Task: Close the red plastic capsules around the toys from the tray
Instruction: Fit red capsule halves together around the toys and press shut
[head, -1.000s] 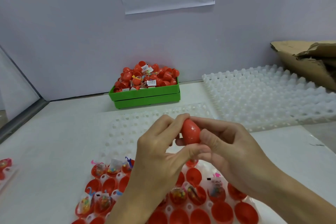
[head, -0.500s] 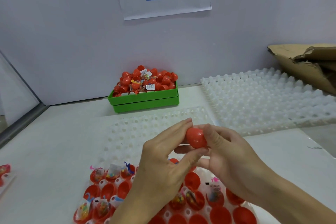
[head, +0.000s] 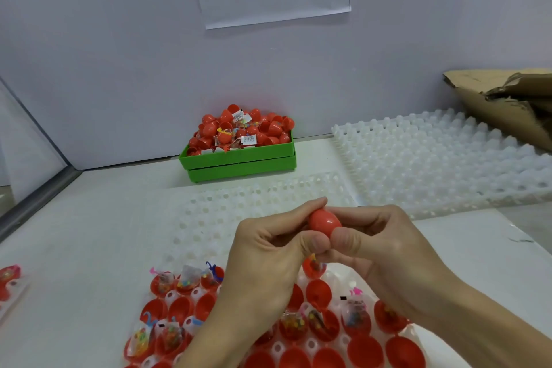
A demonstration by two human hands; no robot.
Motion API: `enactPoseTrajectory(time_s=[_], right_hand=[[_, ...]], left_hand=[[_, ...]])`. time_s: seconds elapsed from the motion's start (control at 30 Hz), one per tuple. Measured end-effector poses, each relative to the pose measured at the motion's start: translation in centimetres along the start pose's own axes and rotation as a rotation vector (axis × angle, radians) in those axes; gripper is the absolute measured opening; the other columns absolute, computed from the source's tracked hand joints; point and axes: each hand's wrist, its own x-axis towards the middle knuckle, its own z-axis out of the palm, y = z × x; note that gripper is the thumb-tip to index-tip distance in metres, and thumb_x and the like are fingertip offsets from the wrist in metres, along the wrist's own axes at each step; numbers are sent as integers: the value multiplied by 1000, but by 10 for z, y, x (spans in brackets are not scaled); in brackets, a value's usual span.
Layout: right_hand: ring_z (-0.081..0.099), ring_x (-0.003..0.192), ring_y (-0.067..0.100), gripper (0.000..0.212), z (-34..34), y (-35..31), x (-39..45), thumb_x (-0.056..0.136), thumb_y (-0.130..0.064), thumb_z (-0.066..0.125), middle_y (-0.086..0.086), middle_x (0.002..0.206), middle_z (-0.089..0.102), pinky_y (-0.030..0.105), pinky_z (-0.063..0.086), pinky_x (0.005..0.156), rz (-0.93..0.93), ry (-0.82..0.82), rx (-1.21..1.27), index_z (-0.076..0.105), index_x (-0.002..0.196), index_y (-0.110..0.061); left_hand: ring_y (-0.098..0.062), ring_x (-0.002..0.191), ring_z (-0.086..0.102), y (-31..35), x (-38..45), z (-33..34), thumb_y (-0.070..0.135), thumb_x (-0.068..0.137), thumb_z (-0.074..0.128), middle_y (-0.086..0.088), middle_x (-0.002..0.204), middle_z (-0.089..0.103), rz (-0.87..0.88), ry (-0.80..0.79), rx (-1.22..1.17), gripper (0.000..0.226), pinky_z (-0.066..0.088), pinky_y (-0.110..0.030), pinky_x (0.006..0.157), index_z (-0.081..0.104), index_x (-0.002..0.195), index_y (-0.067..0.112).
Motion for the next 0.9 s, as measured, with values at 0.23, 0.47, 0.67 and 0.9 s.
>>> enactPoseTrajectory(time_s=[0.23, 0.47, 0.67, 0.9], right_hand=[[71, 88, 41, 66, -2, 8, 3, 52, -53, 90, 20, 95, 75, 34, 55, 74, -46, 62, -119, 78, 102, -12], [71, 96, 34, 54, -3, -1, 7, 65, -39, 88, 24, 100, 73, 33, 58, 81, 40, 3, 50, 76, 98, 3], [53, 117, 56, 55, 2, 1, 7, 89, -46, 57, 32, 105, 68, 45, 49, 89, 200, 1, 165, 73, 100, 6], [65, 94, 36, 64, 3, -8, 7, 80, -51, 66, 34, 107, 66, 38, 53, 81, 238, -94, 168, 70, 105, 8]], left_hand=[[-12, 71, 74, -1, -3, 6, 1, 82, 70, 5, 81, 77, 21, 39, 12, 34, 56, -16, 64, 74, 100, 30], [4, 100, 67, 3, 1, 4, 27, 84, 74, 21, 105, 73, 37, -40, 105, 35, 54, -12, 74, 65, 116, 37], [-1, 111, 62, 1, 4, -1, 17, 82, 70, 17, 111, 69, 66, -13, 114, 33, 55, -23, 88, 68, 109, 37], [-10, 107, 67, 0, 5, -4, 10, 81, 70, 10, 108, 72, 78, -53, 14, 38, 55, -23, 87, 70, 111, 35]])
